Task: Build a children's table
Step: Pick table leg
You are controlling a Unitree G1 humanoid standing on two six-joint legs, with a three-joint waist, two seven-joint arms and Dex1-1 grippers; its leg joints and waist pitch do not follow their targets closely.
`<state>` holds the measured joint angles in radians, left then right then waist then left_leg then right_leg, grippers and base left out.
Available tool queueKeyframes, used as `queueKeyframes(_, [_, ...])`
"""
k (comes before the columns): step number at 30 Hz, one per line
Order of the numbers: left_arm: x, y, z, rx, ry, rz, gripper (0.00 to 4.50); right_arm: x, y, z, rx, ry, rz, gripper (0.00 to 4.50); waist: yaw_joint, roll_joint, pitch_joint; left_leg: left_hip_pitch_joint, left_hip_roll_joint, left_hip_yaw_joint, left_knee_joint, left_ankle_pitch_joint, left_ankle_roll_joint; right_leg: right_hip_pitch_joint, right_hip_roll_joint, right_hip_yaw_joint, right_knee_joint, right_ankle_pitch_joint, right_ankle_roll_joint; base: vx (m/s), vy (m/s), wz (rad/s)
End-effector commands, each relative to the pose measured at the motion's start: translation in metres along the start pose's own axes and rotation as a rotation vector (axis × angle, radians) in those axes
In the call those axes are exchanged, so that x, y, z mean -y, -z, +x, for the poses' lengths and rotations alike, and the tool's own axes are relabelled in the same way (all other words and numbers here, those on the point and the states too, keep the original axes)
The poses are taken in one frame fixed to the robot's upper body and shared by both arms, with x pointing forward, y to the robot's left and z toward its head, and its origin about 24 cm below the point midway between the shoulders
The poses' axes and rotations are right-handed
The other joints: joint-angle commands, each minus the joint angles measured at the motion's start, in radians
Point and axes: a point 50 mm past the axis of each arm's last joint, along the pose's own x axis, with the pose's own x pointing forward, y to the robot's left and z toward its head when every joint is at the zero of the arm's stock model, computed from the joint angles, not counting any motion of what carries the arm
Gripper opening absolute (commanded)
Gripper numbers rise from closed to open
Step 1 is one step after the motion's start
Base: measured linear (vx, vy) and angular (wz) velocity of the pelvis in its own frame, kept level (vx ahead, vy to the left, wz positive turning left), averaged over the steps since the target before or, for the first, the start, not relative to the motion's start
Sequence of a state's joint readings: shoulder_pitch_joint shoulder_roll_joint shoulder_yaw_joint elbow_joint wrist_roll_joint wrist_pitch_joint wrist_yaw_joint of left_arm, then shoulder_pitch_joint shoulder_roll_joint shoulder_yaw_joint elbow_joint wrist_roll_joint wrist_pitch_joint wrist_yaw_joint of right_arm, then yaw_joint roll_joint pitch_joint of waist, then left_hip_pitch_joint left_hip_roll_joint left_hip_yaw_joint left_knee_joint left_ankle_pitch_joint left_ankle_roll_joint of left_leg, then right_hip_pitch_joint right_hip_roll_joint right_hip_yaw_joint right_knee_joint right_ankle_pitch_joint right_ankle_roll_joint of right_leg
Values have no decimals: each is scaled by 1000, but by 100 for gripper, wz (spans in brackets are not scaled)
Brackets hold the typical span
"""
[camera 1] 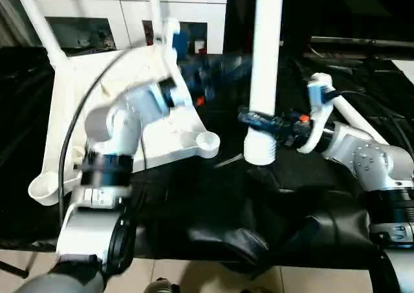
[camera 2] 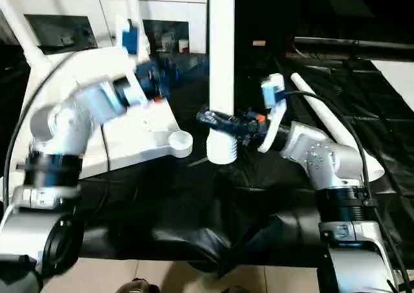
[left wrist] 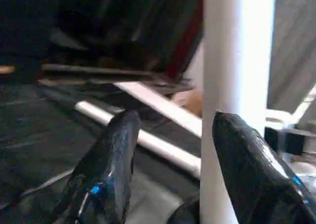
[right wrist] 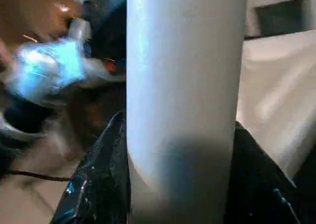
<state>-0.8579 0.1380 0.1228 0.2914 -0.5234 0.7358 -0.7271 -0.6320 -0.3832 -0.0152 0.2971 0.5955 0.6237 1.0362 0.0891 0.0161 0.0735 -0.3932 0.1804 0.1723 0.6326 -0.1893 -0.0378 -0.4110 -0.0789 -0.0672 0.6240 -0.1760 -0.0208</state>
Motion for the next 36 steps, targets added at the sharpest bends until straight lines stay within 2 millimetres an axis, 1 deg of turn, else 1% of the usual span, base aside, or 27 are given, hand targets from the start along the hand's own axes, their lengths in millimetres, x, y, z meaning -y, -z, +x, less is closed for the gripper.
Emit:
queueKeyframes(1, [8,8,14,-10,-19,3,272,3,-3,21,-36,147,-144,187,-3,-12,-85,19,40,-10,-75,-100,18,53,-66,39,-80,-261,-184,0,0,0])
queueKeyframes(2, [8,11,18,5,-39,2,272,4,-1,28,-35,203,-171,187,-7,-16,-84,17,38,-8,-76,-102,9,51,-65,41,-83,-267,-181,0,0,0])
queueKeyframes(3, [9,12,21,26,-47,-6,272,3,0,32,-41,236,-190,187,-7,-19,-85,18,38,-9,-77,-100,5,52,-65,40,-84,-268,-180,0,0,0])
queueKeyframes(4, [10,12,23,38,-51,-10,272,2,1,35,-47,252,-202,187,-4,-18,-87,21,37,-8,-76,-98,8,54,-66,42,-82,-256,-184,0,0,0])
queueKeyframes(5, [12,11,25,61,-41,-35,272,1,3,38,-52,280,-213,187,-4,-18,-87,19,37,-8,-77,-91,17,56,-64,42,-80,-235,-186,0,0,0])
queueKeyframes(6, [12,11,25,61,-41,-35,272,1,3,38,-52,280,-213,187,-4,-18,-87,19,37,-8,-77,-91,17,56,-64,42,-80,-235,-186,0,0,0])
queueKeyframes(7, [15,11,28,96,-36,-83,272,0,7,45,-44,356,-225,186,-8,-19,-88,15,38,-7,-77,-68,24,56,-62,44,-74,-183,-193,0,0,0])
queueKeyframes(8, [16,14,31,98,-34,-93,272,0,8,48,-44,397,-233,186,-11,-27,-89,15,36,-7,-77,-60,27,58,-60,42,-74,-173,-194,0,0,0])
queueKeyframes(12, [17,18,33,90,-41,-108,272,-2,9,50,-69,412,-269,186,-13,-23,-91,17,36,-5,-77,-48,51,61,-60,43,-73,-150,-196,0,0,0])
queueKeyframes(14, [17,22,33,77,-49,-82,272,-5,10,51,-58,396,-250,186,-16,-25,-90,17,37,-4,-77,-48,58,61,-58,44,-74,-140,-200,0,0,0])
queueKeyframes(15, [20,25,33,65,2,-145,289,-4,9,49,-57,410,-261,186,-18,-27,-90,16,36,-3,-77,-45,64,62,-59,45,-73,-130,-202,0,0,0])
queueKeyframes(16, [21,26,32,64,14,-159,306,-4,8,47,-70,422,-288,186,-19,-24,-90,17,37,-3,-76,-41,64,62,-59,45,-71,-122,-208,0,0,0])
queueKeyframes(18, [19,27,31,61,5,-139,309,-3,7,43,-79,438,-312,186,-22,-29,-90,18,37,-2,-76,-41,66,63,-57,45,-73,-121,-206,0,0,0])
queueKeyframes(19, [20,27,29,56,15,-122,320,-3,5,40,-78,445,-313,186,-24,-28,-88,18,36,-2,-77,-50,66,62,-57,45,-74,-135,-204,0,0,0])
queueKeyframes(20, [21,26,29,57,36,-119,320,-3,3,38,-79,449,-312,186,-26,-30,-88,18,36,-2,-77,-56,65,62,-57,46,-76,-147,-201,0,0,0])
queueKeyframes(22, [21,24,27,75,53,-109,352,-3,0,35,-86,449,-316,186,-33,-30,-86,18,37,-3,-79,-65,60,63,-58,45,-77,-161,-199,0,0,0])
queueKeyframes(24, [22,23,25,72,78,-106,356,-3,0,33,-105,437,-324,186,-36,-31,-86,18,37,-3,-79,-69,58,62,-57,45,-77,-160,-200,0,0,0])
queueKeyframes(26, [23,23,23,72,101,-105,379,-3,0,32,-118,427,-331,186,-39,-32,-86,17,37,-3,-78,-69,60,63,-58,46,-76,-152,-208,0,0,0])
queueKeyframes(27, [24,22,21,85,126,-128,391,-4,-1,32,-112,415,-311,186,-41,-31,-86,17,37,-2,-77,-69,60,63,-57,46,-75,-141,-215,0,0,0])
queueKeyframes(28, [26,20,18,96,160,-150,397,-4,-2,32,-108,406,-300,186,-41,-26,-86,18,37,-3,-77,-71,63,63,-58,46,-74,-135,-225,0,0,0])
queueKeyframes(30, [29,20,15,95,202,-169,411,-5,-1,32,-118,389,-293,186,-43,-30,-87,15,38,-4,-77,-69,63,67,-58,46,-71,-121,-233,0,0,0])
queueKeyframes(31, [29,21,14,92,221,-172,423,-6,0,32,-123,381,-284,186,-46,-28,-86,15,36,-4,-77,-71,64,67,-57,45,-73,-121,-233,0,0,0])
queueKeyframes(32, [29,21,14,83,215,-157,435,-6,1,32,-132,378,-286,186,-47,-23,-85,16,37,-5,-78,-74,63,67,-56,45,-73,-125,-233,0,0,0])
queueKeyframes(33, [29,22,14,77,209,-146,440,-7,2,32,-138,378,-290,186,-50,-26,-85,17,37,-4,-77,-82,60,66,-56,45,-75,-133,-230,0,0,0])
queueKeyframes(34, [25,22,17,67,162,-115,440,-8,4,33,-161,370,-307,186,-49,-18,-85,18,38,-6,-78,-86,54,66,-57,45,-75,-138,-231,0,0,0])
queueKeyframes(35, [22,23,19,61,125,-92,449,-9,6,33,-177,362,-319,186,-52,-16,-84,20,39,-7,-79,-97,50,66,-54,44,-79,-145,-224,0,0,0])
queueKeyframes(36, [21,23,19,60,118,-88,450,-10,6,34,-180,361,-322,186,-53,-18,-83,20,39,-7,-80,-105,48,66,-54,45,-81,-150,-222,0,0,0])
